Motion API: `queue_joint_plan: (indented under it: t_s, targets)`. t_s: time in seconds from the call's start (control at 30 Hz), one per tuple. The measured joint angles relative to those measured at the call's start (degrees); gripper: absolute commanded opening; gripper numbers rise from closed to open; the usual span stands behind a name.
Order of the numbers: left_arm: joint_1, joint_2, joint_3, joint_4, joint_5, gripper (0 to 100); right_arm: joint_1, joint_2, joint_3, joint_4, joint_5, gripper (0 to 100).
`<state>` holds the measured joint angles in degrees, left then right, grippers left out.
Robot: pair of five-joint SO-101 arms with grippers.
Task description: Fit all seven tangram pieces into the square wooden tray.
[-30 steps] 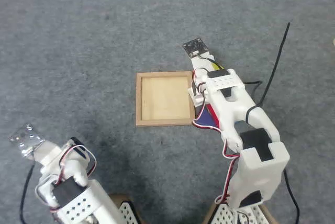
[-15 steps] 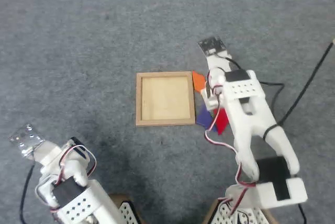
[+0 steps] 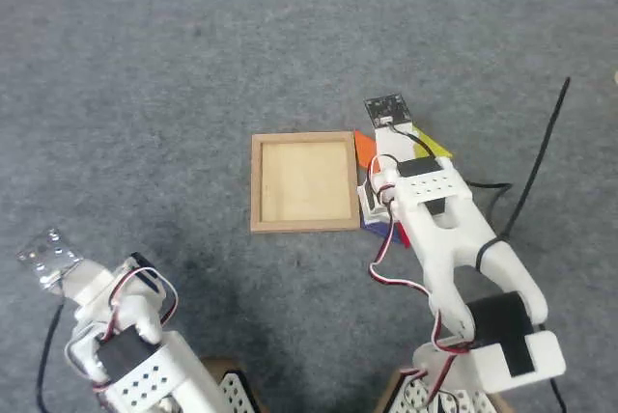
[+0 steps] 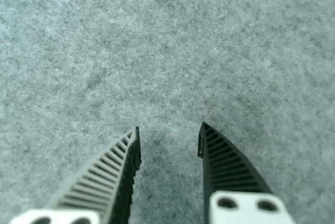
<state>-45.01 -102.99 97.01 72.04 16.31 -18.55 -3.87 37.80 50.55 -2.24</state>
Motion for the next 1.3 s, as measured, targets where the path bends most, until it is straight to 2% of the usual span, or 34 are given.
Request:
queue_joint_plan:
  t_s: [0.2,0.43,0.6,0.77,1.2,1.3]
  targets:
    - [0.00,0.00,0.00,0.00,0.00,18,1.41,0.00,0.00,-1.67,0.18,32.4]
    - [0.00,0.00,0.00,0.00,0.00,18,3.16,0.00,0.00,-1.85,9.23,32.5]
    - [0.00,0.00,0.00,0.00,0.00,18,3.08,1.23,0.00,-2.73,11.60,32.3]
    - [0.00,0.00,0.00,0.00,0.00,18,2.64,6.51,-1.05,-2.73,12.22,32.2]
    - [0.00,0.00,0.00,0.00,0.00,18,2.64,7.30,-2.73,-2.73,12.22,31.8]
    - [0.00,0.00,0.00,0.00,0.00,18,2.55,7.56,-3.08,-2.73,12.31,24.7]
